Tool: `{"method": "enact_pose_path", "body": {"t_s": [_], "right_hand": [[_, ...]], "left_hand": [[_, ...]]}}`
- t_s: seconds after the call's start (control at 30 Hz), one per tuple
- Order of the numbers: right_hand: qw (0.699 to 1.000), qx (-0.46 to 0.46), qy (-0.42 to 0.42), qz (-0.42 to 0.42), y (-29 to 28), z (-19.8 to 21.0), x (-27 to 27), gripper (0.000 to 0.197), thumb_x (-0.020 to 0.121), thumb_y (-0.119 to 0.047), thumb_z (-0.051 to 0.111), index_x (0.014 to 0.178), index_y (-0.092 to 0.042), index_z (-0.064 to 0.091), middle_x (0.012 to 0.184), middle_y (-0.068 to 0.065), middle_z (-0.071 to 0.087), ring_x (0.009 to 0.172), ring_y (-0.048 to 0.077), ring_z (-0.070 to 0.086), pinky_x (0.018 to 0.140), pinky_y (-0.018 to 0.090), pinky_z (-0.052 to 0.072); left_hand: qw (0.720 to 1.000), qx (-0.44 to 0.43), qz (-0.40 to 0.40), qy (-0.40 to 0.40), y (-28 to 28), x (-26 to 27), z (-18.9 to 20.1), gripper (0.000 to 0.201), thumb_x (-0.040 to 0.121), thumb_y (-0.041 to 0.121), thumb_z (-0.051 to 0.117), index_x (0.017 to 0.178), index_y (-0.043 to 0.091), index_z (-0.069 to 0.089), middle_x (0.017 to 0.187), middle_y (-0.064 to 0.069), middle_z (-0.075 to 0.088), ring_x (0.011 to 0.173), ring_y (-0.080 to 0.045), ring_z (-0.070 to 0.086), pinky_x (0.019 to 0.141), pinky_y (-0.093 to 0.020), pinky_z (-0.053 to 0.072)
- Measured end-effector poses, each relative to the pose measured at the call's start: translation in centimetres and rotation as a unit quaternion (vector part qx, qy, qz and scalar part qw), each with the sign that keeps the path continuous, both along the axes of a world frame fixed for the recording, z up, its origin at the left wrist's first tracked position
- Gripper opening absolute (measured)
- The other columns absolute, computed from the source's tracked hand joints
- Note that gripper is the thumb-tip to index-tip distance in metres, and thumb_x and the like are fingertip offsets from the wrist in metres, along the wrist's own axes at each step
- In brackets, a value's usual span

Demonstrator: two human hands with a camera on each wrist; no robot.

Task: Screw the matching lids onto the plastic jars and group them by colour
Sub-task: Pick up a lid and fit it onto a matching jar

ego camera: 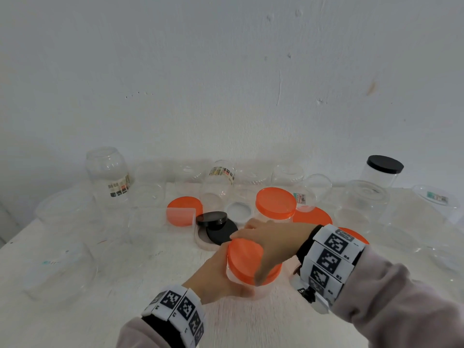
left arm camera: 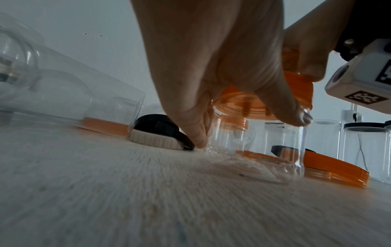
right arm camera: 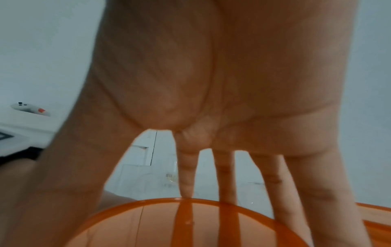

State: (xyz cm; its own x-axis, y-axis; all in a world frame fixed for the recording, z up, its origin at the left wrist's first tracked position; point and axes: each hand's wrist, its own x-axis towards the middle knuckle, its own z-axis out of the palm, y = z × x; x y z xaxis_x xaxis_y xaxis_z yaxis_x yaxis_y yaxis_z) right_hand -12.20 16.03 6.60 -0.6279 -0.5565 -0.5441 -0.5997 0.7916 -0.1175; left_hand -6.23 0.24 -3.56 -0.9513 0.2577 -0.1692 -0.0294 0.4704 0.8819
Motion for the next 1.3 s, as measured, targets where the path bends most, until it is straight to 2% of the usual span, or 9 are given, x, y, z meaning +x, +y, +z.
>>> {"method": "enact_pose_path", "body": {"t_s": [0.17, 0.3, 0.4, 0.67, 0.73, 0.83, 0.9, 1.13, 1.3], "right_hand": [[0.997, -0.009, 0.044, -0.062, -0.2, -1.2, 0.2, 0.109, 0.061, -0.081, 0.063, 0.147, -0.029, 0.020, 0.143, 0.003, 0.032, 0.125, 0.029, 0.044, 0.083, 0.033, 0.034], [1.000, 0.019, -0.005, -0.015, -0.2, -0.1, 0.1, 0.113, 0.064, -0.059, 0.079, 0.148, -0.045, 0.004, 0.152, -0.006, 0.017, 0.136, 0.027, 0.029, 0.102, 0.048, 0.037], [1.000, -0.007, -0.022, 0.011, 0.0, 0.2, 0.0, 0.106, 0.068, -0.044, 0.080, 0.146, -0.049, 0.009, 0.148, -0.010, 0.020, 0.133, 0.024, 0.028, 0.102, 0.048, 0.038], [0.994, -0.053, 0.069, -0.060, 0.1, -1.9, 0.5, 0.108, 0.059, -0.083, 0.062, 0.143, -0.027, 0.025, 0.134, 0.001, 0.038, 0.112, 0.023, 0.047, 0.077, 0.032, 0.034], [0.996, -0.033, 0.054, -0.061, 0.2, -1.7, 0.4, 0.112, 0.058, -0.081, 0.065, 0.147, -0.030, 0.018, 0.142, 0.003, 0.033, 0.122, 0.027, 0.044, 0.083, 0.035, 0.038], [1.000, 0.005, -0.002, -0.017, 0.2, -0.6, 0.1, 0.117, 0.063, -0.056, 0.080, 0.147, -0.045, -0.001, 0.152, -0.003, 0.018, 0.136, 0.029, 0.028, 0.104, 0.048, 0.037], [1.000, -0.005, -0.014, 0.002, 0.2, -0.2, -0.1, 0.112, 0.066, -0.045, 0.082, 0.147, -0.047, 0.004, 0.150, -0.007, 0.017, 0.134, 0.026, 0.027, 0.104, 0.050, 0.038], [0.998, -0.042, 0.033, -0.012, 0.5, -1.1, -0.2, 0.109, 0.059, -0.068, 0.075, 0.147, -0.038, 0.018, 0.132, -0.007, 0.035, 0.121, 0.023, 0.040, 0.092, 0.038, 0.044], [0.994, -0.054, 0.090, -0.011, 0.7, -1.8, 0.7, 0.100, 0.063, -0.073, 0.068, 0.144, -0.030, 0.026, 0.129, -0.001, 0.038, 0.116, 0.027, 0.042, 0.087, 0.037, 0.043]], "left_hand": [[1.000, 0.010, -0.002, -0.004, 0.0, 0.0, -0.2, 0.104, 0.064, 0.030, 0.088, 0.140, 0.039, 0.019, 0.132, 0.021, 0.044, 0.119, 0.003, 0.044, 0.102, -0.025, 0.041], [1.000, 0.002, 0.000, 0.004, 0.0, 0.0, -0.1, 0.103, 0.064, 0.030, 0.088, 0.140, 0.038, 0.019, 0.133, 0.020, 0.043, 0.120, 0.001, 0.044, 0.098, -0.019, 0.040], [1.000, -0.001, 0.002, 0.005, 0.1, 0.0, 0.1, 0.104, 0.063, 0.030, 0.089, 0.139, 0.038, 0.019, 0.132, 0.020, 0.042, 0.120, 0.001, 0.043, 0.103, -0.025, 0.041], [1.000, 0.002, 0.002, -0.002, 0.2, 0.1, 0.4, 0.103, 0.064, 0.027, 0.089, 0.137, 0.040, 0.018, 0.131, 0.020, 0.043, 0.120, 0.000, 0.045, 0.105, -0.029, 0.041], [1.000, -0.005, -0.004, 0.001, 0.4, 0.1, 0.6, 0.103, 0.066, 0.025, 0.088, 0.140, 0.037, 0.017, 0.130, 0.021, 0.042, 0.121, -0.001, 0.043, 0.105, -0.026, 0.039], [1.000, -0.020, -0.001, 0.005, 0.5, 0.1, 0.8, 0.104, 0.067, 0.025, 0.087, 0.143, 0.032, 0.017, 0.136, 0.015, 0.040, 0.125, -0.004, 0.041, 0.108, -0.027, 0.037], [1.000, -0.023, 0.000, 0.007, 0.5, 0.1, 0.8, 0.102, 0.066, 0.025, 0.087, 0.140, 0.035, 0.017, 0.134, 0.016, 0.040, 0.123, -0.004, 0.041, 0.107, -0.027, 0.038], [1.000, -0.013, 0.007, -0.003, 0.3, 0.0, 0.3, 0.101, 0.063, 0.029, 0.089, 0.134, 0.041, 0.019, 0.123, 0.024, 0.042, 0.111, 0.002, 0.045, 0.098, -0.021, 0.038], [1.000, -0.007, 0.013, 0.002, 0.2, 0.0, 0.2, 0.103, 0.061, 0.029, 0.090, 0.137, 0.038, 0.021, 0.130, 0.018, 0.044, 0.119, -0.002, 0.046, 0.102, -0.026, 0.040]]}}
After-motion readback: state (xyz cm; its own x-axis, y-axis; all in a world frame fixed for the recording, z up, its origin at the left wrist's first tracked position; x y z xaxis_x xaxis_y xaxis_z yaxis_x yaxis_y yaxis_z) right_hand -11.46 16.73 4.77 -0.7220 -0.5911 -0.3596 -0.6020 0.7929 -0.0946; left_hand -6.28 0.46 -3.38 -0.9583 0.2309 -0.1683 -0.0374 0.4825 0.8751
